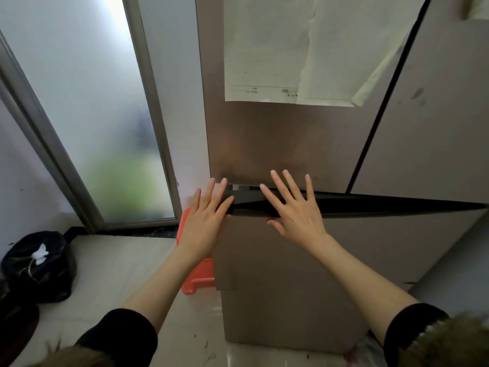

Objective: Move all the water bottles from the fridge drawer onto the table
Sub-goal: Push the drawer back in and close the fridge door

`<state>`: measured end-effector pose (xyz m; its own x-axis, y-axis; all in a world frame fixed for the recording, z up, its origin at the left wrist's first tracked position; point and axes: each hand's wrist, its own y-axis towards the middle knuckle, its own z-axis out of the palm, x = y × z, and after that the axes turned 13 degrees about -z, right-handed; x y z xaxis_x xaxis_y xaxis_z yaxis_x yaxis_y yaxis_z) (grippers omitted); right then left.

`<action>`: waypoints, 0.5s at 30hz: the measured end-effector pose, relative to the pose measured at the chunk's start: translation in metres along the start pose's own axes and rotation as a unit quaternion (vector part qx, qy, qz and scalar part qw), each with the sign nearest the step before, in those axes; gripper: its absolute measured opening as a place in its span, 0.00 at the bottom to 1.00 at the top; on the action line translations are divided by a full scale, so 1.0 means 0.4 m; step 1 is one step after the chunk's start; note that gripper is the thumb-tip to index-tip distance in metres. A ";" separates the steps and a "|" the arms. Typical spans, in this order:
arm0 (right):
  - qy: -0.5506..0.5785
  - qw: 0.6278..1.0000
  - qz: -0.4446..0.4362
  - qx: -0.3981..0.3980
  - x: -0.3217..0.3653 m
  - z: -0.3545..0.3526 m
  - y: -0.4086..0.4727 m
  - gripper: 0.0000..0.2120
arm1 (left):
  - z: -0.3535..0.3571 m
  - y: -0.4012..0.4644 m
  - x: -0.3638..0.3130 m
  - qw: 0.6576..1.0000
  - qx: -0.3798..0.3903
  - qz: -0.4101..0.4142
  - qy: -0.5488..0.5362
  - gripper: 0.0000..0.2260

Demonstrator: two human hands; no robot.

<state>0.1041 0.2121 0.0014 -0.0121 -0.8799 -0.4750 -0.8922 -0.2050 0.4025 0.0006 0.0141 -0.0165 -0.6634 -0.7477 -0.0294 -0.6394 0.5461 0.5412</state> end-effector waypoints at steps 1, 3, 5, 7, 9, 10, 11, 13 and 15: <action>-0.006 1.000 0.012 -0.007 -0.006 0.009 0.011 0.47 | 0.010 0.014 0.008 1.000 -0.007 0.002 -0.002 0.22; -0.014 0.999 0.042 -0.014 -0.015 0.029 0.026 0.50 | 0.025 0.042 0.019 1.000 -0.014 -0.003 -0.003 0.28; -0.029 0.997 0.066 -0.017 -0.017 0.057 0.033 0.50 | 0.044 0.074 0.025 1.000 -0.021 -0.003 0.002 0.34; -0.052 0.995 0.078 -0.022 -0.013 0.091 0.040 0.48 | 0.068 0.103 0.031 0.999 -0.038 0.001 0.004 0.39; -0.072 0.993 0.088 -0.024 -0.006 0.121 0.046 0.49 | 0.093 0.118 0.039 0.999 -0.044 -0.005 0.014 0.44; -0.077 0.992 0.096 -0.027 -0.002 0.132 0.048 0.51 | 0.104 0.120 0.044 0.999 -0.045 -0.010 0.022 0.46; -0.082 0.991 0.101 -0.030 -0.001 0.142 0.050 0.53 | 0.115 0.121 0.048 0.998 -0.050 -0.011 0.033 0.47; -0.095 0.990 0.103 -0.033 0.001 0.152 0.050 0.55 | 0.126 0.122 0.053 0.998 -0.053 -0.015 0.042 0.48; -0.106 0.989 0.098 -0.040 -0.003 0.159 0.047 0.55 | 0.136 0.125 0.053 0.998 -0.059 -0.013 0.037 0.49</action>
<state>0.0586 0.2366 -0.0402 -0.2840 -0.7983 -0.5311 -0.8243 -0.0798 0.5606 -0.0664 0.0461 -0.0357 -0.6143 -0.7890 0.0144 -0.6031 0.4813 0.6361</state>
